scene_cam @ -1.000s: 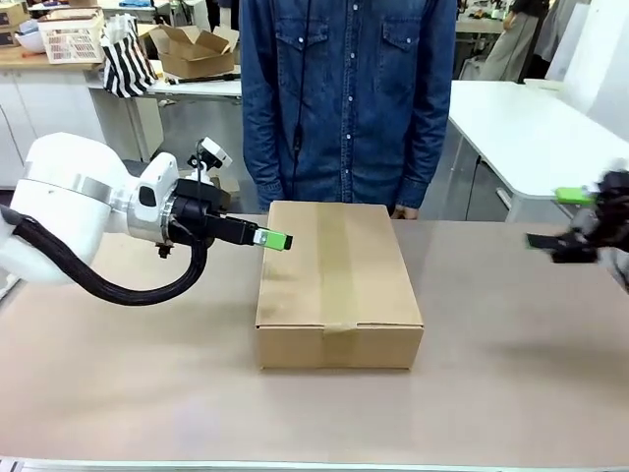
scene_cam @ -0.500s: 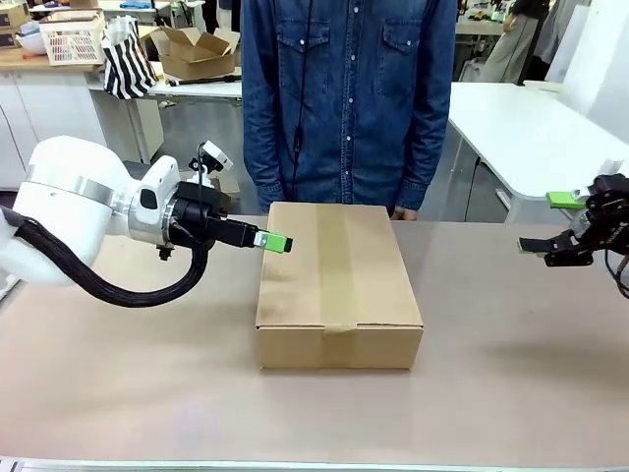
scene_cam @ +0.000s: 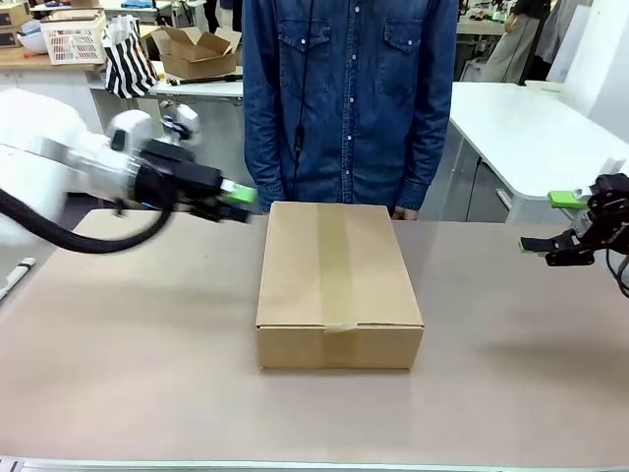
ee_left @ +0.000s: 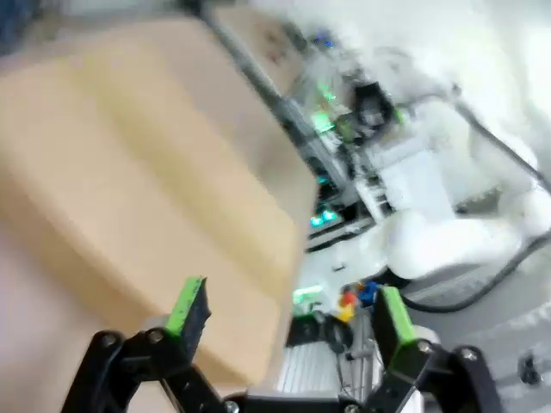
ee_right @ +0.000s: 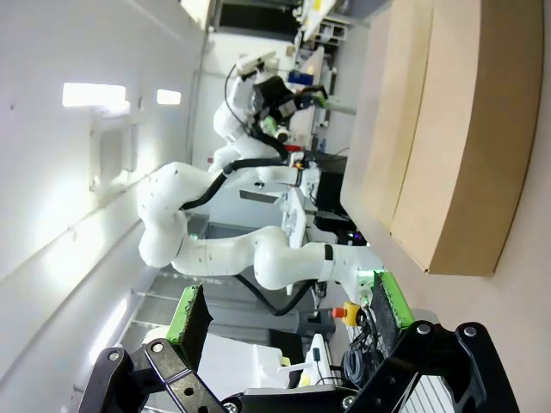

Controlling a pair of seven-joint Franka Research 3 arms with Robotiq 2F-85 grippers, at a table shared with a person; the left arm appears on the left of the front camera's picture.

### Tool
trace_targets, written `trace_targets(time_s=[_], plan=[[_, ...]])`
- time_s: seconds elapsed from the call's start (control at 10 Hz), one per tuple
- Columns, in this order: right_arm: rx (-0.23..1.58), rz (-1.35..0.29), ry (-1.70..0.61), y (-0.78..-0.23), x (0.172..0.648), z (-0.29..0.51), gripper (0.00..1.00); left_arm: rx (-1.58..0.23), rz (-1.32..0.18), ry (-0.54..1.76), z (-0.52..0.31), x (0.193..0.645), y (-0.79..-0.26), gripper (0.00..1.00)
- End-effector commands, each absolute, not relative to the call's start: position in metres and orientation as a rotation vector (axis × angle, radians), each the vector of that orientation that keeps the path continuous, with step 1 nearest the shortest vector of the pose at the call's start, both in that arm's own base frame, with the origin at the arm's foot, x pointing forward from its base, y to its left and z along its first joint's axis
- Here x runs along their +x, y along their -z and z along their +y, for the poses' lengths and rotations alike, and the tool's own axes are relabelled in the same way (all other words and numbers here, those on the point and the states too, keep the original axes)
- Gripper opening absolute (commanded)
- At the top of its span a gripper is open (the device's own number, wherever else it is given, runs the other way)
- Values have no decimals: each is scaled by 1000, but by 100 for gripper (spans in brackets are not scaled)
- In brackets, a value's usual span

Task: Pack the gift set into the box.
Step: Press and hold the closed box until the human finishes sealing it.

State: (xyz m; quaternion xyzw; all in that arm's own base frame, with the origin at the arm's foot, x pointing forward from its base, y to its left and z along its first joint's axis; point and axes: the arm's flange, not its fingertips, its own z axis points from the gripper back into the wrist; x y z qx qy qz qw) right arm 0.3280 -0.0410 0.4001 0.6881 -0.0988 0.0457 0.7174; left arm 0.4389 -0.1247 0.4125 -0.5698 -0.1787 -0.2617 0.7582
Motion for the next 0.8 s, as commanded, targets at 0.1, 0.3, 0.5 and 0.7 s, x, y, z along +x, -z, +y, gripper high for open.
trace_targets(time_s=[0.1,0.3,0.5,0.7], plan=[[1535,-242,-116,-402,328,-41,100,-1257,-143,190,-12,438,-428,100],[1535,-242,-116,-402,328,-41,100,-1549,-270,82,42,423,-409,100],[1535,-242,-116,-402,328,-41,100,-1219,-182,194,14,431,-418,100],[1535,-242,-116,-402,328,-41,100,-1219,-182,194,14,431,-418,100]])
